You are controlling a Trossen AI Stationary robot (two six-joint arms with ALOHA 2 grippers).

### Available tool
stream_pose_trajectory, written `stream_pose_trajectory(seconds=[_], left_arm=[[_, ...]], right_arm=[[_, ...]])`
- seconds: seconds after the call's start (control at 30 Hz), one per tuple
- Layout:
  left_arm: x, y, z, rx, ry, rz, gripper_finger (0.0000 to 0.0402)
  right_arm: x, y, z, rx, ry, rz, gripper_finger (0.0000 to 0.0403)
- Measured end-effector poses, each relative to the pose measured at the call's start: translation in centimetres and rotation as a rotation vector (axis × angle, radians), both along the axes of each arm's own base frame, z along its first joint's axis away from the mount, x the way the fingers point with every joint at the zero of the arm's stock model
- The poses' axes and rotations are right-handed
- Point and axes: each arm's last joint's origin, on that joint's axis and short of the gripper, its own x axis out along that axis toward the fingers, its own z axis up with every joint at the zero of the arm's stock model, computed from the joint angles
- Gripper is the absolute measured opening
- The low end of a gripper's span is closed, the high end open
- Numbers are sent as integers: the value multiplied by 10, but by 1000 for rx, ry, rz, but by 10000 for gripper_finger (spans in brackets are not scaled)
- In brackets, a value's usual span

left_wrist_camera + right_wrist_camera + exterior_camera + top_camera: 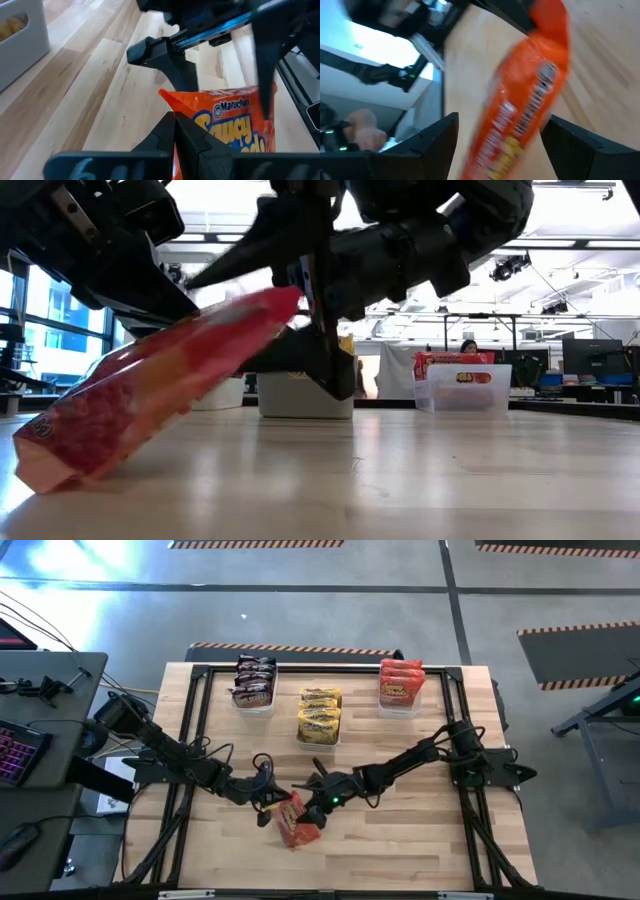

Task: Sort Maruchan noodles
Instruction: Put the orange noodle pack into the transparent bin

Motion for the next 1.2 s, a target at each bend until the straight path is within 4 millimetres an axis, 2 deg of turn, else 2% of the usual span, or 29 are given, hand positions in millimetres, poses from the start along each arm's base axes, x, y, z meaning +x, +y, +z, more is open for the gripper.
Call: stream_pose_trajectory(seconds=[1.03,1.2], left_arm=[[0,0,0,29,-5,0,0],[0,0,0,35,-5,-3,0]], right_arm=[[-2,5,-5,42,64,-104,263],[1,10,0,26,60,-99,243]])
